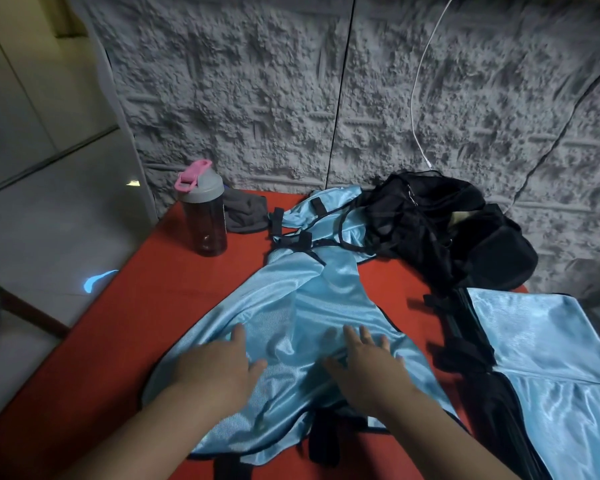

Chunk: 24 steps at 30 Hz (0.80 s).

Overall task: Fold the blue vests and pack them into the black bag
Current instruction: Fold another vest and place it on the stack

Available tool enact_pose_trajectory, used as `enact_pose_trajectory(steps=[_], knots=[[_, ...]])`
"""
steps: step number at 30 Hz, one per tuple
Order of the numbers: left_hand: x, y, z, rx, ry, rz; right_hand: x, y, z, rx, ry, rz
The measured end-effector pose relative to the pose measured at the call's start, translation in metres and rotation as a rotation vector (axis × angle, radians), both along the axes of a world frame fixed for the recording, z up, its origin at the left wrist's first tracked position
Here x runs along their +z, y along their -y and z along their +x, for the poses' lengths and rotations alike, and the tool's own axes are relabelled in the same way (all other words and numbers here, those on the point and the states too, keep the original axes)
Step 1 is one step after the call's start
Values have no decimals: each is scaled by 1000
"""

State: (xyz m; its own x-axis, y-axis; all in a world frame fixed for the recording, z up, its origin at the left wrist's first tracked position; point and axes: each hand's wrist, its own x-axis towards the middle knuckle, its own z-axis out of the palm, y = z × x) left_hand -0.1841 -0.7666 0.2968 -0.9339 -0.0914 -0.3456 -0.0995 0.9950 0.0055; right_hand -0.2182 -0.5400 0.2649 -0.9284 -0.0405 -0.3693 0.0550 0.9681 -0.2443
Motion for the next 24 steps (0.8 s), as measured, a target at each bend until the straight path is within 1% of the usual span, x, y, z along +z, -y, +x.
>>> enact_pose_trajectory(steps=[1, 2, 4, 6, 10, 13, 16, 20, 22, 24], knots=[[-2, 2, -3, -37, -73, 11, 0, 2, 2, 23, -11, 4], [-8, 5, -6, -74, -95, 40, 0, 3, 3, 40, -7, 12], [-18, 13, -10, -96, -12, 123, -4, 4, 5, 34, 38, 29], [-28, 19, -12, -91, 78, 138, -9, 3, 6, 19, 62, 36], [-32, 25, -14, 40, 197, 19, -15, 0, 3, 26, 35, 22], [-29, 26, -14, 128, 323, -66, -17, -7, -2, 117, 1, -4], [-18, 19, -9, 129, 311, -48, -19, -13, -7, 230, -14, -31], [4, -5, 6, 10, 342, 51, -12, -10, -7, 246, -53, -31], [10, -10, 9, -9, 260, 102, -5, -3, -3, 216, -70, -23], [12, -8, 6, -7, 42, 115, -1, 6, 2, 89, -46, -22]])
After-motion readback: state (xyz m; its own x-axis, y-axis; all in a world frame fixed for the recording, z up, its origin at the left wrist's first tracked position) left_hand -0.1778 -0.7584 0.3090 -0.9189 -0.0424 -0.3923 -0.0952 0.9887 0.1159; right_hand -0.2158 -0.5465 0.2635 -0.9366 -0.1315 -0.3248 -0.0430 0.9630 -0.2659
